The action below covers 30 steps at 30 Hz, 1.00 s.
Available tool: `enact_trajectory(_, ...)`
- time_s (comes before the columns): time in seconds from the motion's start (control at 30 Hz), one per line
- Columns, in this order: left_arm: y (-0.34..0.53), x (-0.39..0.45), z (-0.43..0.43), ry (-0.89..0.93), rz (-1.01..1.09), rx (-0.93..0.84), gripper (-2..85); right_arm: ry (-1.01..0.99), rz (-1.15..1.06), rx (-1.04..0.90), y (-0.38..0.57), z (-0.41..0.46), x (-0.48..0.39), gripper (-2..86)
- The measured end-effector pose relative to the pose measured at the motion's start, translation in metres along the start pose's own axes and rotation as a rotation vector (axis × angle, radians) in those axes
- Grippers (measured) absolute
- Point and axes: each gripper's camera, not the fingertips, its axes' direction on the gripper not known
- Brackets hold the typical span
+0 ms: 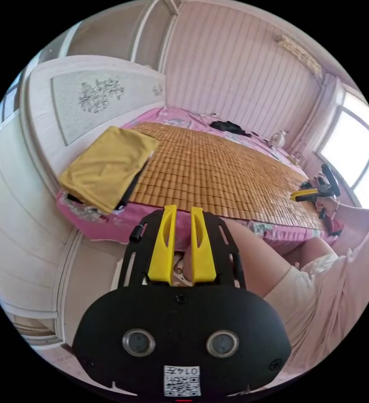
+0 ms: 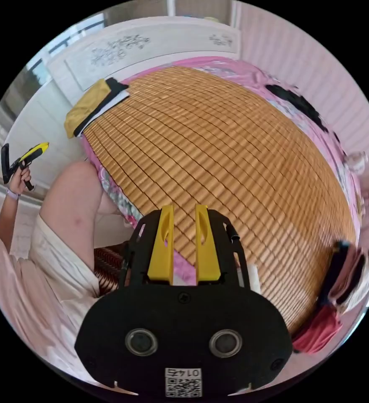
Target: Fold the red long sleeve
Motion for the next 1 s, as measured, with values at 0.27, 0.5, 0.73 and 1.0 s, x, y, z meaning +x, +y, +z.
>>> enact_trajectory(0.27, -0.048, 0.227, 0.06, 0.428, 0.394, 0.007, 6.0, 0.207, 0.44, 0.244, 0.213, -0.13, 0.102, 8.7)
enact_trajectory(0.5, -0.053, 0.428, 0.114, 0.627, 0.683, -0.077, 7.1, 0.264, 0.718, 0.367, 0.351, -0.197, 0.186, 10.8)
enact_trajectory(0.73, -0.039, 0.649, 0.185, 0.768, 1.003, -0.191, 9.4, 0.475, 0.907, 0.337, 0.444, -0.241, 0.286, 12.3)
enact_trajectory(1.0, 0.013, 0.873, 0.238, 0.874, 1.275, -0.177, 11.7, 0.402, 1.243, 0.347, 0.517, -0.244, 0.411, 11.9)
